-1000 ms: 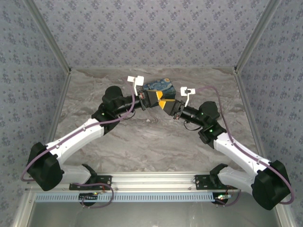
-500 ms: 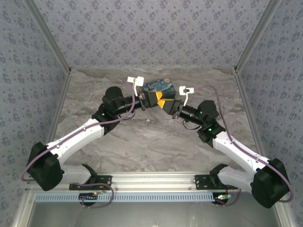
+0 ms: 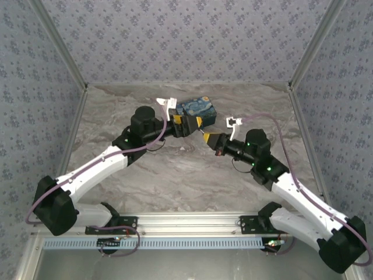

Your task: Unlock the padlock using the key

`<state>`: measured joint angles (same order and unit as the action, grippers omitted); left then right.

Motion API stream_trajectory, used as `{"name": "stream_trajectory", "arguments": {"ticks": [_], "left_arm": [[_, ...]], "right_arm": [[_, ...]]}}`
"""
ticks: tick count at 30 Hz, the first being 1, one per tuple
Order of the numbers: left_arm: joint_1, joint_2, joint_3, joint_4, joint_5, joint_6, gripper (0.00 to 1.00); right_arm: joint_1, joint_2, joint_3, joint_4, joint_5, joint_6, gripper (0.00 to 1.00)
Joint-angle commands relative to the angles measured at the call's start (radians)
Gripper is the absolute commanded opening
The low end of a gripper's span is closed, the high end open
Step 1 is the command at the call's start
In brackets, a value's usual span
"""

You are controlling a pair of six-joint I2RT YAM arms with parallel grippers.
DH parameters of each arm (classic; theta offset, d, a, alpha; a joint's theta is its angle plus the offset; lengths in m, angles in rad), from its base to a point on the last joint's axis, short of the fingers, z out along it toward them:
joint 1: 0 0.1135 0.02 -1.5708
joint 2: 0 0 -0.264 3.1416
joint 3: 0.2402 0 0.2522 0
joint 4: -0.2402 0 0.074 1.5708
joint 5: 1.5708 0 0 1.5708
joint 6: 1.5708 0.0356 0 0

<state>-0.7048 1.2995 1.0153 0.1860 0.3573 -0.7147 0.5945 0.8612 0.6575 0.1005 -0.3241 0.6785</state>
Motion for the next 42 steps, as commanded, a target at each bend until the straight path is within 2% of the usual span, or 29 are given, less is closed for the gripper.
{"name": "stream_trajectory", "arguments": {"ticks": [1, 6, 10, 16, 30, 36, 42], "left_arm": [[0.010, 0.061, 0.104, -0.155, -0.082, 0.117, 0.99], [0.008, 0.274, 0.297, -0.308, -0.107, 0.190, 0.99], [-0.001, 0.491, 0.497, -0.418, -0.141, 0.223, 1.00], [-0.030, 0.785, 0.822, -0.561, -0.160, 0.308, 0.99], [-0.040, 1.254, 1.519, -0.878, -0.173, 0.396, 0.99], [-0.046, 1.282, 1.526, -0.910, -0.176, 0.397, 0.99], [-0.055, 1.238, 1.405, -0.881, -0.179, 0.408, 0.99]], "right_arm": [[0.002, -0.058, -0.034, -0.311, 0.205, -0.070, 0.00], [-0.002, -0.142, -0.045, -0.629, 0.417, 0.035, 0.00], [-0.007, -0.240, -0.054, -0.772, 0.481, 0.084, 0.00], [-0.010, -0.321, -0.046, -0.875, 0.515, 0.102, 0.00], [-0.008, -0.322, -0.045, -0.900, 0.518, 0.112, 0.00], [-0.008, -0.322, -0.045, -0.898, 0.522, 0.112, 0.00], [-0.008, -0.323, -0.049, -0.897, 0.528, 0.112, 0.00]]}}
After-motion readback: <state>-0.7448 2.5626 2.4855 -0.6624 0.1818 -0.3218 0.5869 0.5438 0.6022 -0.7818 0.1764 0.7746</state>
